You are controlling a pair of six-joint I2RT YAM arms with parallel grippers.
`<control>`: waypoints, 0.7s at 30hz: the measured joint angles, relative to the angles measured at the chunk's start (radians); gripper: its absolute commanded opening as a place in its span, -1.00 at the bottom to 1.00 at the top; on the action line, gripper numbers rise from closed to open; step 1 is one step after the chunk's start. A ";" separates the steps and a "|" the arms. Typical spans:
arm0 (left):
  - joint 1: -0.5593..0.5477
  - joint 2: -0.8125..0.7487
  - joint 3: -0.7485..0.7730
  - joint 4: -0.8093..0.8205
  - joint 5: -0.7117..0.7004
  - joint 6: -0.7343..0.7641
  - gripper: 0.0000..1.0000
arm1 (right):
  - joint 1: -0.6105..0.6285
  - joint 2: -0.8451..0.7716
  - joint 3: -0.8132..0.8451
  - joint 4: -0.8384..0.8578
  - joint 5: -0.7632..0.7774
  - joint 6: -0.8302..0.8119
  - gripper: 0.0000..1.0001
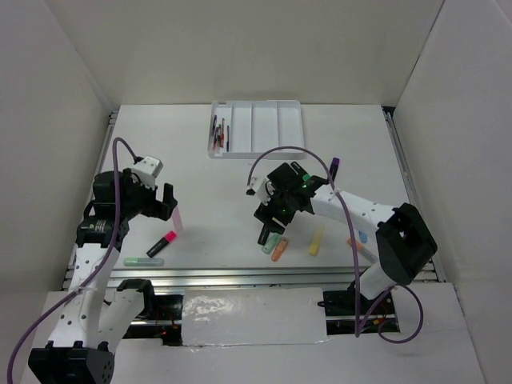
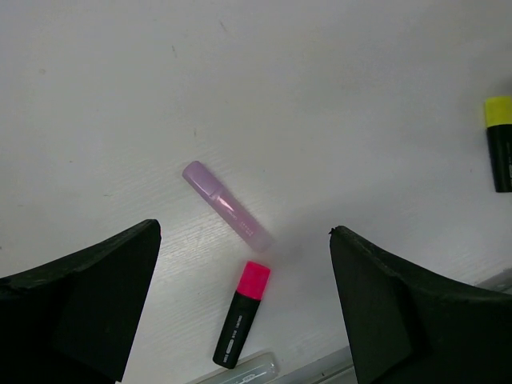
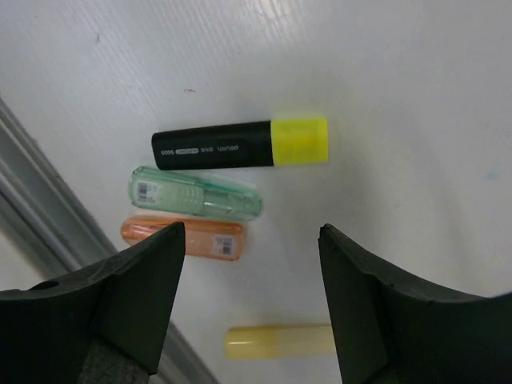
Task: Sort the stationery into containers
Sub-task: Pick up the pen from the center of the board.
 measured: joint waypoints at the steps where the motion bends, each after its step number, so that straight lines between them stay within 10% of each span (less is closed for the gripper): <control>1: 0.000 -0.003 0.000 -0.003 0.018 0.006 0.99 | 0.012 -0.003 -0.006 0.018 0.009 -0.037 0.52; 21: 0.000 0.014 -0.001 -0.005 0.094 0.022 0.98 | 0.072 0.036 -0.033 0.099 0.132 -0.471 0.51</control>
